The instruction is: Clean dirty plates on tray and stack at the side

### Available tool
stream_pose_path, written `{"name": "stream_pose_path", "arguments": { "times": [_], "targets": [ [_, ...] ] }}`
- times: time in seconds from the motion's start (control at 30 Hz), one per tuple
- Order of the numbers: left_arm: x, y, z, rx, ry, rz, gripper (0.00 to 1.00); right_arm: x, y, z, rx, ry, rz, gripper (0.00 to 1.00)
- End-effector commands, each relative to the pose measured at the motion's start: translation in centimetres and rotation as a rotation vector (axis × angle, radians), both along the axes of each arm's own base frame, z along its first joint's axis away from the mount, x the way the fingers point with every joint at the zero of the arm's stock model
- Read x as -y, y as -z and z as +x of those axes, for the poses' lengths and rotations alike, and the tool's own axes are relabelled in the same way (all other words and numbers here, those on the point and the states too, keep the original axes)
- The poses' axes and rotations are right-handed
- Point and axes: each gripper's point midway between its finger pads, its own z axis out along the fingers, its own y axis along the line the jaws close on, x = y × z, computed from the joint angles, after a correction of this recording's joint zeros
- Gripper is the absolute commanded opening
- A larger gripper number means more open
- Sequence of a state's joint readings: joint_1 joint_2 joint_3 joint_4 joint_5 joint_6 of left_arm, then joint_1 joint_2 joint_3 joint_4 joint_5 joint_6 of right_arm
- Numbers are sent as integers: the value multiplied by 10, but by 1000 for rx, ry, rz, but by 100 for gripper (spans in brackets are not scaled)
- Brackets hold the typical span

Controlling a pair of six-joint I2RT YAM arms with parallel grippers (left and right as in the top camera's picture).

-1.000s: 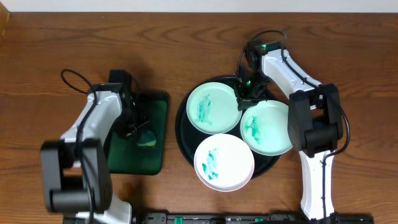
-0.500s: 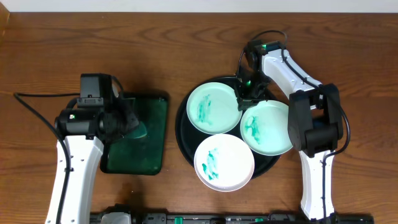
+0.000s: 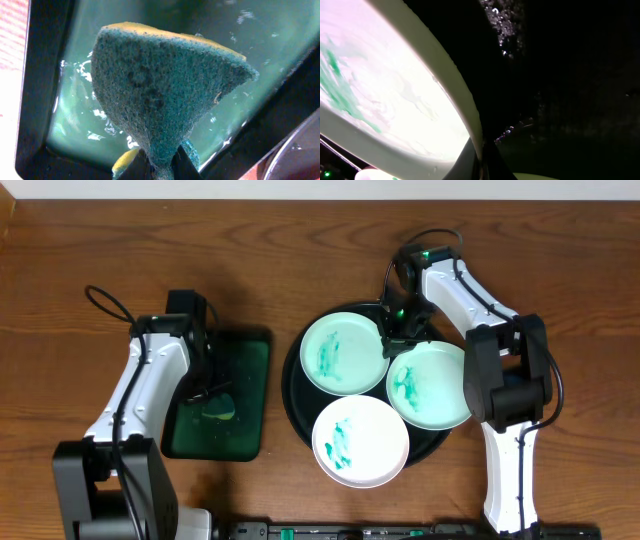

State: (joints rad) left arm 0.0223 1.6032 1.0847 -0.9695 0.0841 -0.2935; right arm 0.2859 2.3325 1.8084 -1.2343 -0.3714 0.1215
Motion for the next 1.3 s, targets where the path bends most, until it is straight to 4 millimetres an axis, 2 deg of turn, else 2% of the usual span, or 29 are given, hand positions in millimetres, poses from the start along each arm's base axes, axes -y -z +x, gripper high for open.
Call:
{"name": "stream_pose_path", "arguments": {
  "times": [0.0,0.13,0.3,0.4,0.5,0.57,0.73,0.83,0.93,1.07,1.17,1.27],
  "targets": [
    [2,-13,1,39,22,-11,7,15,12,-5,-25,-8,-49,1],
    [4,-34,-5,93,33,-9,7,15,12,-5,-25,-9,-49,1],
    [14,-77,-6,266,71,-5,7,14,12,-4,-20,-9,-48,1],
    [7,-88,-7,311,24,34,7,14,13,-3,-17,-9,-47,1],
    [1,-72,-8,244,14,47,7,14,13,-2,-13,-8,-46,1],
    [-1,-51,-9,160,6,41,7,13,13,-2,-11,-6,-39,1],
    [12,5,-11,-56,36,-38,7,10,12,-3,-19,-2,-25,1],
    [15,14,-9,-76,48,-41,7,11,11,-5,-29,-3,-28,1],
    [20,-1,-5,-21,65,-39,7,11,11,-6,-31,-5,-28,1],
    [31,-40,-4,124,96,-41,7,10,11,-5,-27,-5,-28,1],
    [38,-70,-11,225,109,-49,7,11,11,-5,-27,-4,-28,1],
    [41,-90,-21,289,98,-58,7,11,11,-5,-26,-4,-27,1]
  ]
}}
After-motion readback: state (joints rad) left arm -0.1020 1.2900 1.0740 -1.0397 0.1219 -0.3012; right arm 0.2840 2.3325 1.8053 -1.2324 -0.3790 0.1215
